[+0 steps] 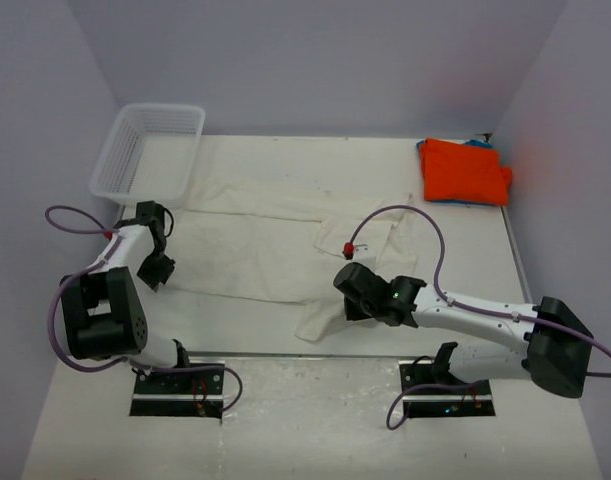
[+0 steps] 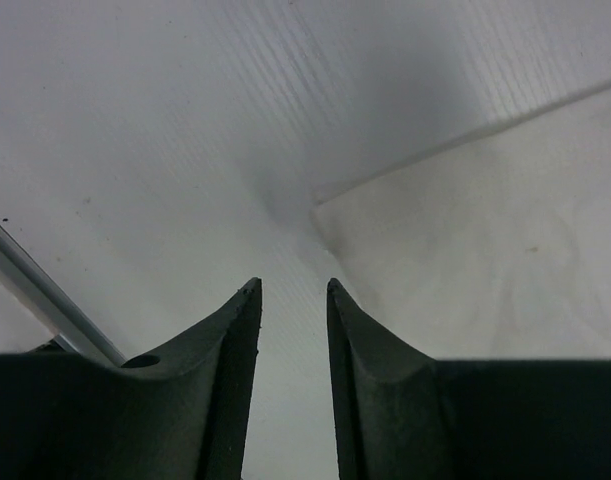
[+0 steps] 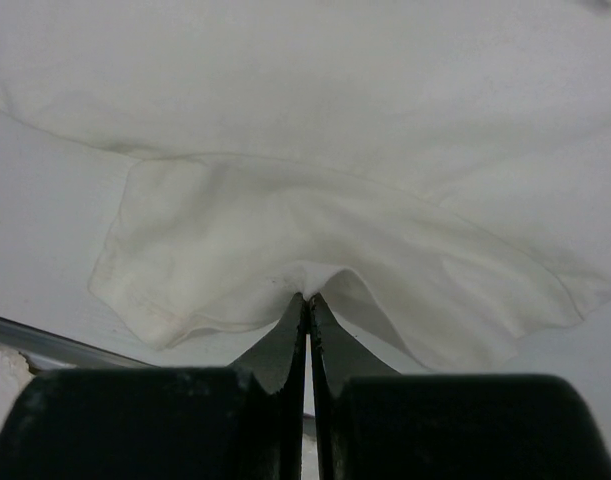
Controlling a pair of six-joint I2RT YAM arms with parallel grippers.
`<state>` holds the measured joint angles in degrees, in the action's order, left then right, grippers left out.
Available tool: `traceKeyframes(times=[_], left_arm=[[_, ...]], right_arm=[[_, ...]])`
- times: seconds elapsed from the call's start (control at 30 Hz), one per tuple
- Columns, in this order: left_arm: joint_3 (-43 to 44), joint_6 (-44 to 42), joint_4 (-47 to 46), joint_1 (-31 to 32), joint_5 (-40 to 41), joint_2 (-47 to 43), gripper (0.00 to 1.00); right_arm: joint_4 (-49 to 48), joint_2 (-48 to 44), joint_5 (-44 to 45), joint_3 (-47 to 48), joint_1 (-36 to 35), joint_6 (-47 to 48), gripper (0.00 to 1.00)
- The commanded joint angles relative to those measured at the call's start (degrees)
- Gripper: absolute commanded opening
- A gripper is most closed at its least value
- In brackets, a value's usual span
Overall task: Fold and stack the t-shirts
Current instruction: Grap the side of the flattened tshirt closest away from the robot with both arms
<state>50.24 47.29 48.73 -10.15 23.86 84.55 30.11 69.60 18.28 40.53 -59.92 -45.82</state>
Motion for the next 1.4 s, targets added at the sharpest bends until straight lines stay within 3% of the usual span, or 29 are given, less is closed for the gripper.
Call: traceKeyframes(times=[0.0, 0.17, 0.4, 0.63, 0.67, 0.8, 1.17, 1.37], left_arm=[[-0.14, -2.28, -3.02, -1.62, 0.76, 0.7, 0.35], [-0.58, -3.95, -6.1, -2.77, -1.44, 2.19, 0.44], [-0.49, -5.1, -9.09, -2.77, -3.82, 5.79, 0.43], [-1.72, -5.63, -10.49, -2.77, -4.08, 6.77, 0.31], [-2.24, -5.8, -10.58, -2.77, -4.08, 6.68, 0.2], [-3.56, -6.15, -10.32, -2.77, -4.78, 5.19, 0.0], [-3.92, -9.66, -9.09, -2.68, -12.42, -3.78, 0.0], [-4.45, -11.07, -9.71, -0.4, -16.74, -7.3, 0.0]], right_arm=[[-2.16, -1.31, -0.7, -0.46, 0.24, 1.26, 0.0], [-2.16, -1.4, -1.06, -0.54, 0.59, 1.35, 0.0], [-2.16, -0.7, -1.5, -0.63, 0.86, 1.09, 0.0], [-1.55, -0.61, -1.58, -0.54, 1.03, 0.56, 0.0], [-1.46, -0.61, -1.5, -0.46, 0.95, 0.47, 0.0], [0.3, -0.52, -0.1, 0.16, 1.03, -0.67, 0.0], [13.74, -3.77, 11.23, 3.58, 1.82, -7.87, 0.0], [21.03, -5.62, 10.81, 6.22, 2.0, -13.58, 0.0]])
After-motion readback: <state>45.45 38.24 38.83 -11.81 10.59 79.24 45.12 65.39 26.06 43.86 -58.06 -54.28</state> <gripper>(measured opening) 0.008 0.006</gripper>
